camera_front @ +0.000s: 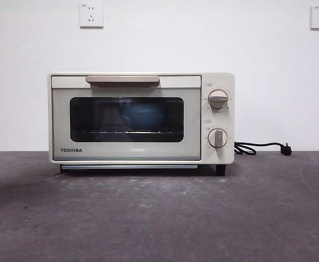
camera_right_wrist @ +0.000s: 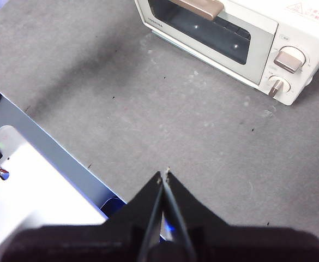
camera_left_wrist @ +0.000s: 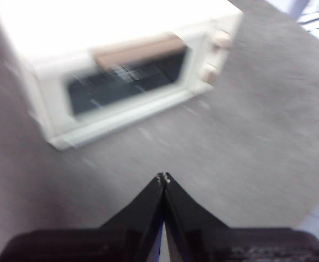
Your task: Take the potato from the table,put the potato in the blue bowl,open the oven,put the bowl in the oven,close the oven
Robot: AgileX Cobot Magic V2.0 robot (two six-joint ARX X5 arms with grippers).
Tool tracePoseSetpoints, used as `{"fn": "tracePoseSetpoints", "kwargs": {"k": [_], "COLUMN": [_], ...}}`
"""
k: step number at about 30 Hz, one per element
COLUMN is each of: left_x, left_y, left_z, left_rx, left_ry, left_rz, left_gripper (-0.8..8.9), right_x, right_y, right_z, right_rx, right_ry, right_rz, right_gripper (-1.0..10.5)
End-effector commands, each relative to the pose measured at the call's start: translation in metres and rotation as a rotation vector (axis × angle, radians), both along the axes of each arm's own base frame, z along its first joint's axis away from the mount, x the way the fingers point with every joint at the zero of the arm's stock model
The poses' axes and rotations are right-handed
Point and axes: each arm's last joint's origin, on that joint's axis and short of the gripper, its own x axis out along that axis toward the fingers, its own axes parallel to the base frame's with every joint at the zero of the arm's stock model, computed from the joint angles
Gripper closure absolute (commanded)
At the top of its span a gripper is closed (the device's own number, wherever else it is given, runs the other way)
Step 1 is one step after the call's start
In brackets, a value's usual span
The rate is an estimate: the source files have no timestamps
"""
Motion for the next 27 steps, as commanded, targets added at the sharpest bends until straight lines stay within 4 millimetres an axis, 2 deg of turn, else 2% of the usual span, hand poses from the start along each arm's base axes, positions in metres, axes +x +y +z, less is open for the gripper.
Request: {"fn": "tracePoseSetpoints", "kwargs": {"k": [1,4,6,10,14,20,27], "left_x": [0.004,-0.002,-0.009,-0.018,-0.024,-0.029,-0.028], "left_y": [0.001,0.006,0.01,0.016,0.02,0.024,0.026], "left_z": [0.01,0.017,0.012,-0.021,-0.068,-0.127,-0.176], "left_rx": [0.114,0.136,0.136,0.157,0.175,0.166,0.17], "left_ry": [-0.23,-0.468,-0.609,-0.754,-0.745,-0.681,-0.626], "left_rz": [-0.022,0.007,0.057,0.195,0.314,0.435,0.51], "left_gripper": [8.18,8.18,8.18,8.18,8.18,8.18,8.18], "right_x": [-0.001,-0.001,-0.001,-0.001,-0.001,-0.001,-0.001], "right_y": [-0.001,-0.001,-0.001,-0.001,-0.001,-0.001,-0.001], "right_z": [-0.001,-0.001,-0.001,-0.001,-0.001,-0.001,-0.001], "right_rx": [-0.006,-0.006,-0.006,-0.006,-0.006,-0.006,-0.005], "right_ry": [0.017,0.017,0.017,0.016,0.016,0.016,0.015], "right_rz": [-0.004,-0.004,-0.004,-0.004,-0.004,-0.004,-0.004], "right_gripper": [9.4,9.4,9.4,9.4,9.4,9.4,9.4]}}
